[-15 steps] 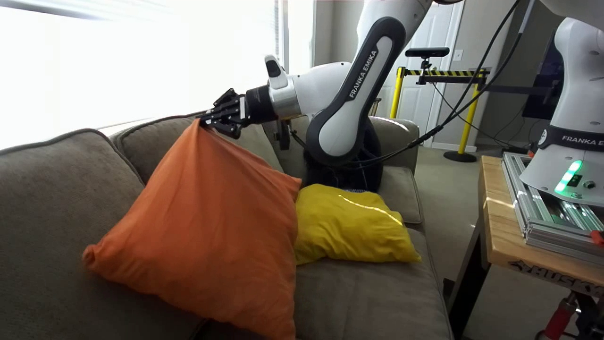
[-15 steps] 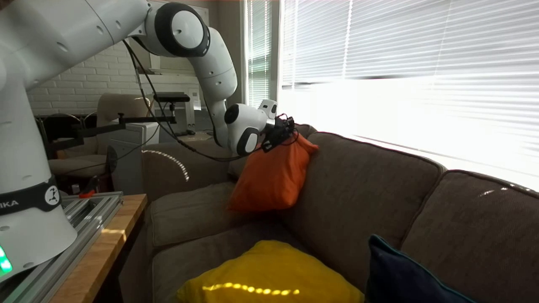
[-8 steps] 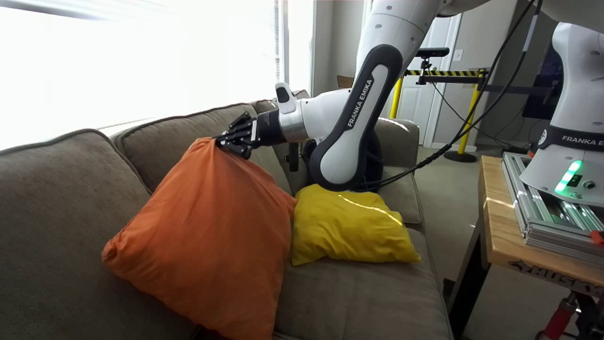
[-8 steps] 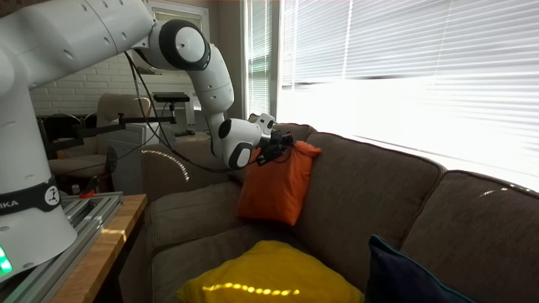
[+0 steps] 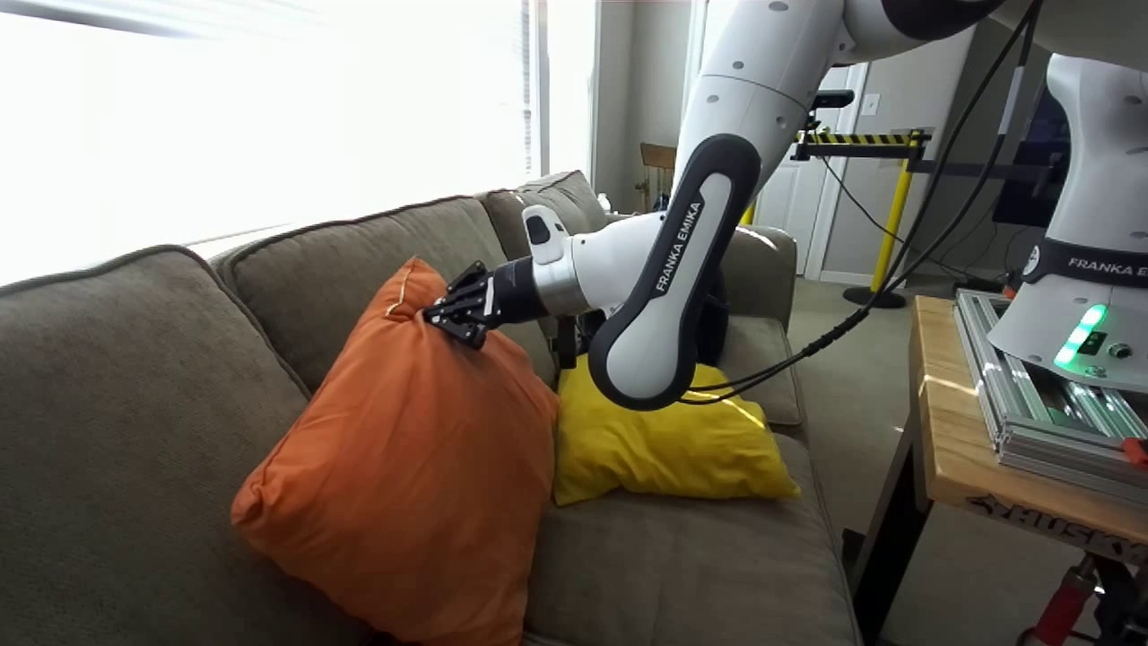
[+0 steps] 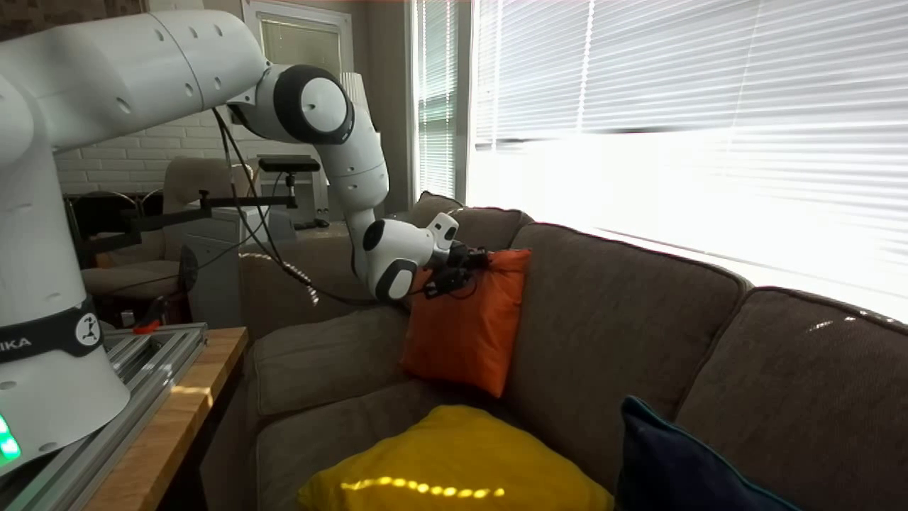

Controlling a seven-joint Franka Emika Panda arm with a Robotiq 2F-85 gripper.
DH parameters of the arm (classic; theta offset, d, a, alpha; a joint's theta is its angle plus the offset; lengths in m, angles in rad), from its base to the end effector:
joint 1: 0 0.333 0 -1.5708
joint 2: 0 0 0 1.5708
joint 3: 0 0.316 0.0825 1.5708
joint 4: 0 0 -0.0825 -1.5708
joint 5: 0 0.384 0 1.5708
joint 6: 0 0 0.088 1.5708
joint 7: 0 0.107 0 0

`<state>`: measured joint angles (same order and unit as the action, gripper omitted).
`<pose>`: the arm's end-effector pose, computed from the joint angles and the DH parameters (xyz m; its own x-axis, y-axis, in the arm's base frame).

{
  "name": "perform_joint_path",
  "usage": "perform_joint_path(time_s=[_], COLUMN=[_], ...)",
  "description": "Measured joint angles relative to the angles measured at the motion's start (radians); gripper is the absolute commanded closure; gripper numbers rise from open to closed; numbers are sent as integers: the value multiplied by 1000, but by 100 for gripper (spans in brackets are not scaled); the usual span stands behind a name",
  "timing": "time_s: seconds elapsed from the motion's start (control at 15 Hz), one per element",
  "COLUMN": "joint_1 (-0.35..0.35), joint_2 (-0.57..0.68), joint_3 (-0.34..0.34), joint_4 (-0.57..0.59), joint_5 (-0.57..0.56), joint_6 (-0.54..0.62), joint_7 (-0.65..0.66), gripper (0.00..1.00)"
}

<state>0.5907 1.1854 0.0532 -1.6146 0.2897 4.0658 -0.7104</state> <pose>0.5511 0.3521 0.0897 0.0541 0.5939 0.8028 0.4762 -0.7220 0.5020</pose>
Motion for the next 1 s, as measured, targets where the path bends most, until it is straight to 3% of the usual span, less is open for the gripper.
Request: perform_joint_path(time_s=[0.07, 0.2, 0.73, 1.0], joint_1=[7, 22, 53, 72], joint_2=[6, 8, -49, -126], joint_3=[-3, -14, -42, -63], joint_4=[9, 18, 20, -11], joint_5=[26, 66, 95, 61], joint_6=[-12, -37, -89, -155], joint_7=[0, 0, 1, -3], gripper=[70, 58, 2, 0])
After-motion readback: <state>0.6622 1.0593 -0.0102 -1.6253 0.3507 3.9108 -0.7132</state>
